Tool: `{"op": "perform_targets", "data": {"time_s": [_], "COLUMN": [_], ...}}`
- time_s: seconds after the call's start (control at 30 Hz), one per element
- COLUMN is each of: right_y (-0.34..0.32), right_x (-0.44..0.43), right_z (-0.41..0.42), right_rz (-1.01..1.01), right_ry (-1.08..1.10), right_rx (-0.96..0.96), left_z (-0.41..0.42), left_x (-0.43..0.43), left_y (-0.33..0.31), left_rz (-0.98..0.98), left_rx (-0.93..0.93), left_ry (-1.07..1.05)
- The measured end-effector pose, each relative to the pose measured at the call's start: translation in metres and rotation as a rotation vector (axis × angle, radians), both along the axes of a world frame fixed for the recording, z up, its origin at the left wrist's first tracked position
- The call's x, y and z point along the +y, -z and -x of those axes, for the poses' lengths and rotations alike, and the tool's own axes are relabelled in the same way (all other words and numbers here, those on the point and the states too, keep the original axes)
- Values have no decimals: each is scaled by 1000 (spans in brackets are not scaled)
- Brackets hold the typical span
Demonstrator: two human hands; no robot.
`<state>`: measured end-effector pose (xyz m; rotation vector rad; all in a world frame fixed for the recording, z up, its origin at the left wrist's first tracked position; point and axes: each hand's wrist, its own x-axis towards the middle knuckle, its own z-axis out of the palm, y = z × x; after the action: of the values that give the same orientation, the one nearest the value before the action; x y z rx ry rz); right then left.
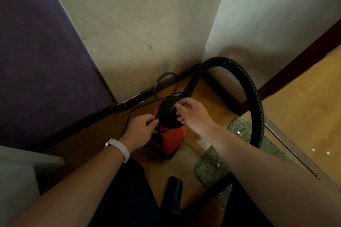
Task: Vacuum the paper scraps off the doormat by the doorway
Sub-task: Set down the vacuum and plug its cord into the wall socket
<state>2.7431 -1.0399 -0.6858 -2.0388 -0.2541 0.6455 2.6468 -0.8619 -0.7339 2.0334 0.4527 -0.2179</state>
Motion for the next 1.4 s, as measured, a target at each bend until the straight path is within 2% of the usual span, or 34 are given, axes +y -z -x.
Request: {"op": "perform_targets", "data": {"time_s": [0.13, 0.27, 0.33, 0.57, 0.73, 0.8, 0.9, 1.03, 1.1, 1.17, 1.27, 1.4], "right_y": [31, 57, 63, 57, 43, 33, 17, -3, -12, -20, -33, -58], "right_x": [-5, -3, 2, 35, 55, 59, 58, 46, 34, 22, 13, 13], "right_z": [1, 5, 8, 4, -12, -20, -34, -54, -64, -71, -76, -71], "right_rz": [189, 345, 343, 302, 215, 226, 306, 412, 484, 521, 425, 226], "right_ry": [-162, -351, -402, -168, 53, 108, 55, 40, 34, 44, 93, 126], "right_rx": [-34, -120, -134, -308, -319, -345, -453, -564, -603, -545, -446, -449], "left_z": [-3, -14, -20, -19, -6, 0, 9, 17, 19, 23, 22, 6], "left_x": [11, 7, 5, 11, 21, 27, 39, 64, 76, 82, 76, 59], "left_y": [-9, -46, -64, -107, -113, -111, -106, -102, -99, -97, -95, -90], "left_rz": [-150, 71, 166, 582, 667, 619, 465, 363, 227, 41, -98, -103], "left_rx": [-83, -203, -256, -246, -197, -184, -157, -91, -69, -75, -84, 19], "left_ry": [-148, -338, -369, -564, -576, -560, -521, -592, -608, -594, -498, -368]}}
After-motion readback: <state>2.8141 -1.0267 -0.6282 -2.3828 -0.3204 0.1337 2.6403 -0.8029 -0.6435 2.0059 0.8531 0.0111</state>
